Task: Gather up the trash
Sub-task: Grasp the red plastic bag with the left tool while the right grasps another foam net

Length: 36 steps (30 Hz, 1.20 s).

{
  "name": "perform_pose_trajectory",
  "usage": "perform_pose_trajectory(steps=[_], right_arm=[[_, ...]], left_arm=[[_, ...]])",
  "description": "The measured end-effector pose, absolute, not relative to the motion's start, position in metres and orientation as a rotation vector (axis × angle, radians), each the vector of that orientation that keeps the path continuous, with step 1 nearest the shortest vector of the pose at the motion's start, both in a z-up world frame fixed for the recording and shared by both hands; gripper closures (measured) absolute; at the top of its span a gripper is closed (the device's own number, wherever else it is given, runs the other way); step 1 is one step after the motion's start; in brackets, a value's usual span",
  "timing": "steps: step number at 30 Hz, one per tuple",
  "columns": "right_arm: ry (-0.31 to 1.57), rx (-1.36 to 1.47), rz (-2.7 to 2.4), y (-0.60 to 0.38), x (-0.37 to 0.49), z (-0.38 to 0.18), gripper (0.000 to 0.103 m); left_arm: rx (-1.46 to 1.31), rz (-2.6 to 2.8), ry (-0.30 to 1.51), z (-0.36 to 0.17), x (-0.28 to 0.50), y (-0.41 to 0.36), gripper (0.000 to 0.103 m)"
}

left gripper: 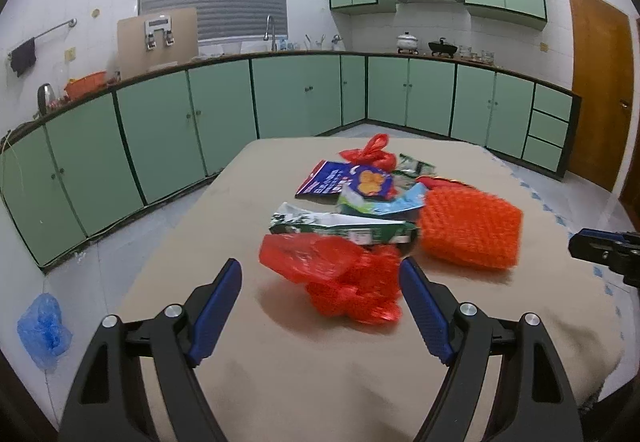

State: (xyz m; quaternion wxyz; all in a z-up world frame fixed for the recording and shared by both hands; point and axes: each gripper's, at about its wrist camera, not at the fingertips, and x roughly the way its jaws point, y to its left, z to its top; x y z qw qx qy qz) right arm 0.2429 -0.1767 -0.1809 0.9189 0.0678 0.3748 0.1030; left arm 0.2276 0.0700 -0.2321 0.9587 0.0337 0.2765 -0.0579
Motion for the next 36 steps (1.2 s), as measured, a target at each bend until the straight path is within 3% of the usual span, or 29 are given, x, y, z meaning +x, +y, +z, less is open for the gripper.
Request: perform_pose_trajectory(steps=[8, 11, 13, 15, 17, 22, 24, 26, 28, 29, 30, 33, 36], right_arm=[[0.795, 0.115, 0.203, -0.163, 0.268, -0.195, 0.069], [0.799, 0.116, 0.192, -0.161, 0.276, -0.199, 0.064], [0.799, 0.118, 0.187, -0.161, 0.279, -0.2, 0.063], [0.801, 0.116, 0.183, -0.161, 0.282, -0.202, 0.061], [0.806, 0.115, 0.181, -0.161, 0.285, -0.204, 0.061], [0.811, 0.118, 0.176, -0.163, 0.291, -0.21, 0.057], [0.815, 0.121, 0.174, -0.162, 0.293, -0.213, 0.048], [0.822, 0.122, 0.178, -0.16, 0.295, -0.217, 0.046], [0.843, 0.126, 0.198, -0.157, 0.298, -0.222, 0.056], [0.86, 0.134, 0.214, -0.157, 0.299, -0.226, 0.072], [0.864, 0.141, 0.219, -0.156, 0.299, -0.226, 0.079], [0.844, 0.147, 0.234, -0.157, 0.29, -0.22, 0.092], [0.826, 0.151, 0.241, -0.161, 0.278, -0.21, 0.093]], left_arm=[[0.031, -0.155, 0.623, -0.256, 0.261, 0.082, 0.024], [0.025, -0.174, 0.633, -0.261, 0.268, 0.082, 0.024], [0.029, -0.193, 0.633, -0.262, 0.27, 0.08, 0.039], [0.023, -0.23, 0.646, -0.263, 0.273, 0.079, 0.068], [0.013, -0.257, 0.646, -0.263, 0.272, 0.079, 0.081], [0.019, -0.278, 0.587, -0.251, 0.259, 0.075, 0.092], [0.009, -0.291, 0.553, -0.242, 0.253, 0.074, 0.094], [-0.002, -0.301, 0.529, -0.235, 0.248, 0.073, 0.095], [-0.005, -0.31, 0.52, -0.23, 0.247, 0.071, 0.095], [-0.001, -0.309, 0.519, -0.23, 0.247, 0.069, 0.095], [0.0, -0.31, 0.521, -0.229, 0.247, 0.068, 0.095], [0.003, -0.304, 0.528, -0.228, 0.249, 0.066, 0.095], [0.005, -0.299, 0.524, -0.224, 0.246, 0.064, 0.095]])
